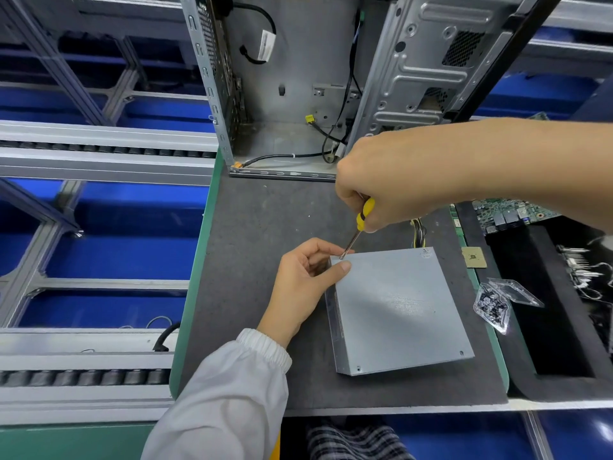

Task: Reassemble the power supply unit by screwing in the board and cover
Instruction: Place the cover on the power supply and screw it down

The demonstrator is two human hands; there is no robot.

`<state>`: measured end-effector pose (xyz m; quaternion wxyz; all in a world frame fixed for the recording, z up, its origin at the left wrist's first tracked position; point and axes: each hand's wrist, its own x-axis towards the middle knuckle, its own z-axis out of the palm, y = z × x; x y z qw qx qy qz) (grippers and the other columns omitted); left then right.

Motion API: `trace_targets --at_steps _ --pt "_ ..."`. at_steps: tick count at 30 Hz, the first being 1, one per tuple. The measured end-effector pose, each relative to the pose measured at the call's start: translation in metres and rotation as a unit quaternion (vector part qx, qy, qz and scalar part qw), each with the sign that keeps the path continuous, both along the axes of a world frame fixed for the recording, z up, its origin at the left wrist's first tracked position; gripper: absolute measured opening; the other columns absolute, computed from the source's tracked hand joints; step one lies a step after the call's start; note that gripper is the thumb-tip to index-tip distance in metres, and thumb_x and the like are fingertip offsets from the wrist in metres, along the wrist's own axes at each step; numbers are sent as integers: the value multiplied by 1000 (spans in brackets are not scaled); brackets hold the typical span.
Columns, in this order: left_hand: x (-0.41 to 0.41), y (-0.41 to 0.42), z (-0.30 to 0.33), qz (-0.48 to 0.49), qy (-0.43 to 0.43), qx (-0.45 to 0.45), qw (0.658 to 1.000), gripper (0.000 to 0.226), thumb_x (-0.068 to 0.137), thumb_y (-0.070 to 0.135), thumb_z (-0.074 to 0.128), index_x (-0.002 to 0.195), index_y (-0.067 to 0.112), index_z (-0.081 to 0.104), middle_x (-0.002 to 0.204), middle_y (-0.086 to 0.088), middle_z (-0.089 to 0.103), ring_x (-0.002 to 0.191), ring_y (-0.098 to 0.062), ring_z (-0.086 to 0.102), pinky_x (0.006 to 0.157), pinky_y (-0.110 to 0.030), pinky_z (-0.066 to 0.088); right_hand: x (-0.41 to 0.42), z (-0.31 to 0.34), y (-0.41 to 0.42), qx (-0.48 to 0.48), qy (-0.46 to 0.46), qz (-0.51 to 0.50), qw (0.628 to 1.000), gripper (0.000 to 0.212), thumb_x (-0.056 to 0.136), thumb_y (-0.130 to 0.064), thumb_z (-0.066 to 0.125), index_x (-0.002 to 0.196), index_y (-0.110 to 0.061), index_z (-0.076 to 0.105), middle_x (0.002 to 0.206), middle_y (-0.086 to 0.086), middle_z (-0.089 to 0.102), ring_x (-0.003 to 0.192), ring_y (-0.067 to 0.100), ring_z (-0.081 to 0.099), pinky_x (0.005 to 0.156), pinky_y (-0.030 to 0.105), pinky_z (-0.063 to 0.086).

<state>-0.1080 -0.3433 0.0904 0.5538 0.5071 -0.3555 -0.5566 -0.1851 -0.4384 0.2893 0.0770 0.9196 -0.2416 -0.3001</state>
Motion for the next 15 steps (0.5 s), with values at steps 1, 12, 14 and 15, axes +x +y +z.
trace_targets --at_steps 1,12,14,15 --pt "0 0 1 1 -4 1 1000 12 87 3 71 95 10 66 104 0 76 94 -39 66 81 -36 60 -1 0 0 -3 -6 -1 1000 21 84 -33 62 94 -16 66 76 1 54 78 27 61 73 38 54" --pt "-2 -2 9 9 27 25 999 12 86 -5 68 88 7 66 100 -8 76 96 -39 68 85 -40 58 -10 -10 -8 6 -48 -12 999 38 91 -42 54 64 -24 34 68 -3 37 64 25 49 53 28 37" --pt "2 -6 11 -5 45 42 998 14 84 -7 68 85 7 66 99 -9 76 94 -31 71 80 -29 58 -12 -12 -8 18 -50 -17 998 31 91 -37 54 67 -23 42 64 -1 44 65 25 54 52 27 40" --pt "4 -8 12 -12 47 51 998 14 84 -7 68 84 6 66 98 -9 76 92 -28 72 78 -27 57 -12 -13 -9 24 -46 -22 998 27 92 -35 55 70 -21 50 58 -1 49 64 23 56 51 27 42"
